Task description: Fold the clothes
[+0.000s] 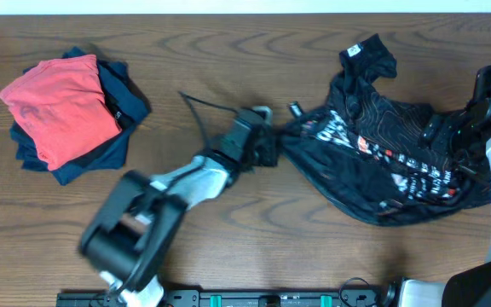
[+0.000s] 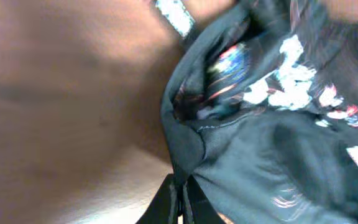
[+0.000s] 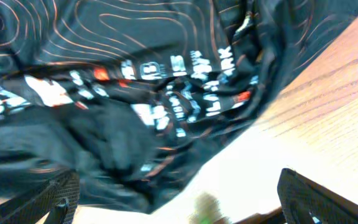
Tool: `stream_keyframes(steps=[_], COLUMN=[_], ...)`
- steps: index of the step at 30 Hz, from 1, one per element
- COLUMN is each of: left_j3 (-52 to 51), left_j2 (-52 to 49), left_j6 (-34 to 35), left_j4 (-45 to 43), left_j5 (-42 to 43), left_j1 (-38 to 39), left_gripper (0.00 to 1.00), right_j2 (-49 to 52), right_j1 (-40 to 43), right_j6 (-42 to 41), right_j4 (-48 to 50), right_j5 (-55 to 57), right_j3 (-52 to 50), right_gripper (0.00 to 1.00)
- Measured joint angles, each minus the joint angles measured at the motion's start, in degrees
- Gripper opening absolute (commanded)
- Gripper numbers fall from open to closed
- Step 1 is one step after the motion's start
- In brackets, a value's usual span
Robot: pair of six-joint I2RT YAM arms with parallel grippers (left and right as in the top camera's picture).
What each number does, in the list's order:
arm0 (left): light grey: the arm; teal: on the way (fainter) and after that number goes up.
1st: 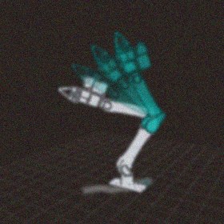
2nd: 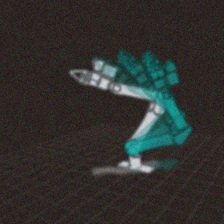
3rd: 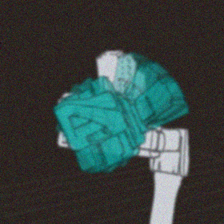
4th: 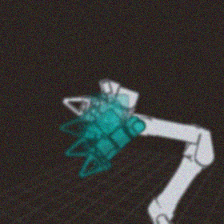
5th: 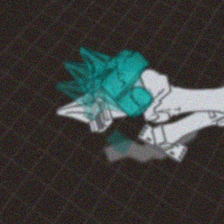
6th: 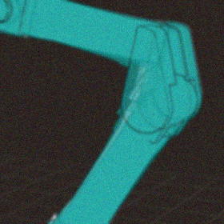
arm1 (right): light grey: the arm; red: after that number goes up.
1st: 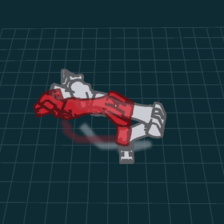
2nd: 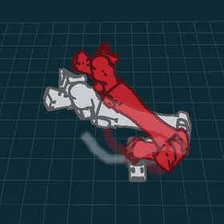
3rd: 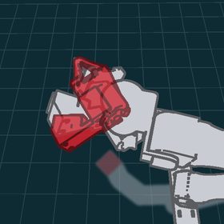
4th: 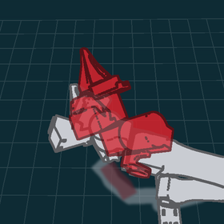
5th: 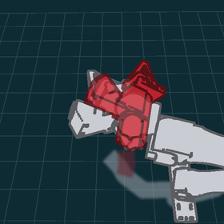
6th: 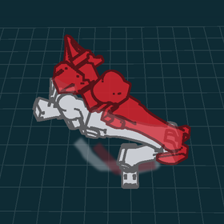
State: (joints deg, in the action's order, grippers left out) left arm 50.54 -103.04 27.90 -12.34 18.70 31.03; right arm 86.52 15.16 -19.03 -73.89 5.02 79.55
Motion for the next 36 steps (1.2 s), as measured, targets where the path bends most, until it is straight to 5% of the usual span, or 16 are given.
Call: stream_keyframes(steps=[8,11,23,31,36], left_j3=[0.1,0.1,0.0,0.0,0.0], left_j2=[16.8,20.5,22.7,22.7,22.7], left_j6=[-4.1,-4.7,-5.3,-6.3,-7.6], left_j4=[16.2,20.9,42.1,38.8,34.6], left_j5=[-8.2,-11.6,-13.6,-5.6,-4.1], left_j1=[-10.5,-14.6,-17.9,-17.0,-13.8], left_gripper=[0.06,0.15,0.17,0.7,0.77], right_j2=[0.0,0.0,0.0,0.0,0.0], right_j1=[0.0,0.0,0.0,0.0,0.0], right_j6=[0.0,0.0,0.0,-2.3,-5.7], right_j4=[-0.7,-0.6,2.1,8.3,14.0], right_j5=[0.0,0.0,0.0,-1.6,-1.9], right_j3=[0.0,0.0,-7.6,-17.9,-22.5], right_gripper=[0.99,0.99,0.99,0.99,0.99])
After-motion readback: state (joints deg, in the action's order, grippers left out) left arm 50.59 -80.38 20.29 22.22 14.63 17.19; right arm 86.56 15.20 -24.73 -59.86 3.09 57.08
